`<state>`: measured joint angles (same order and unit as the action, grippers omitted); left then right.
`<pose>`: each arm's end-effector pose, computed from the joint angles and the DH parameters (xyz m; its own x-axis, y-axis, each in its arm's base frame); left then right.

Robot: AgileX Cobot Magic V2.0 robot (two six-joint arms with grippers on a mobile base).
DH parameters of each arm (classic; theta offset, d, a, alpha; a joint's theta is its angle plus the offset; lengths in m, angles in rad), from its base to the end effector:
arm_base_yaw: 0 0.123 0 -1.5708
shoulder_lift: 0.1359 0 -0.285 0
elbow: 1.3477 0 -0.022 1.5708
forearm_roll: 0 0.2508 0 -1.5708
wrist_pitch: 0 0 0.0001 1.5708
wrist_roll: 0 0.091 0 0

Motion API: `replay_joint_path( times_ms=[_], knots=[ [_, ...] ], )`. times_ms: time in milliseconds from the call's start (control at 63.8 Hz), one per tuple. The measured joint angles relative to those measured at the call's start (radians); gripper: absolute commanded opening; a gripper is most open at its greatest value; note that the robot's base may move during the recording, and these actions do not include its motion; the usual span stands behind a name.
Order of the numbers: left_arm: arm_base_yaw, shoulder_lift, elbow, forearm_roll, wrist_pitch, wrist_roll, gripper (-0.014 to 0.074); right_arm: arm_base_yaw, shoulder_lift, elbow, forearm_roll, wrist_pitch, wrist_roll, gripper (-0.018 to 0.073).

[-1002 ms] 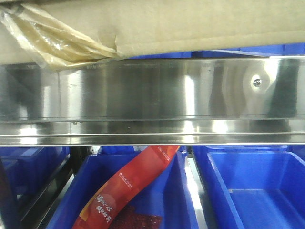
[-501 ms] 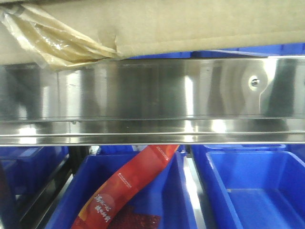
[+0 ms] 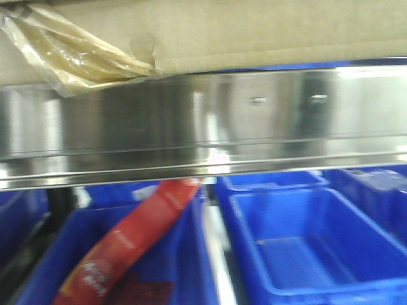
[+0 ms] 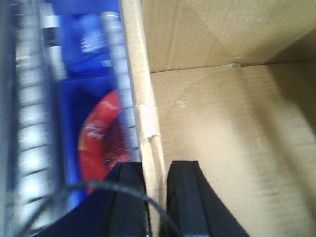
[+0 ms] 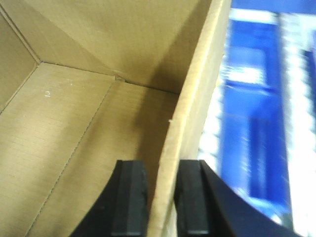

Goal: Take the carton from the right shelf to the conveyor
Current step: 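Hold the carton with both grippers while the base turns and drives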

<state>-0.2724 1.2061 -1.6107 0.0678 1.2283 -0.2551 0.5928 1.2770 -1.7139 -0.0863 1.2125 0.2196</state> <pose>0.2070 -0.0518 0.4774 -0.6804 -0.0485 -0.7313 0.0681 0.9893 -0.1290 0.1960 0.1232 0.4914 -0.6118 -0.1860 -0.7689 -0.3971 0.9128 0.0951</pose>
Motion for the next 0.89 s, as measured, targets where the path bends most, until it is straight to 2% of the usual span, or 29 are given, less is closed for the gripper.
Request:
replay_joint_path(
  times_ms=[893],
  knots=[
    [0.000, 0.000, 0.000, 0.000, -0.002, 0.000, -0.0016, 0.000, 0.000, 0.000, 0.000, -0.002, 0.000, -0.0067]
  ],
)
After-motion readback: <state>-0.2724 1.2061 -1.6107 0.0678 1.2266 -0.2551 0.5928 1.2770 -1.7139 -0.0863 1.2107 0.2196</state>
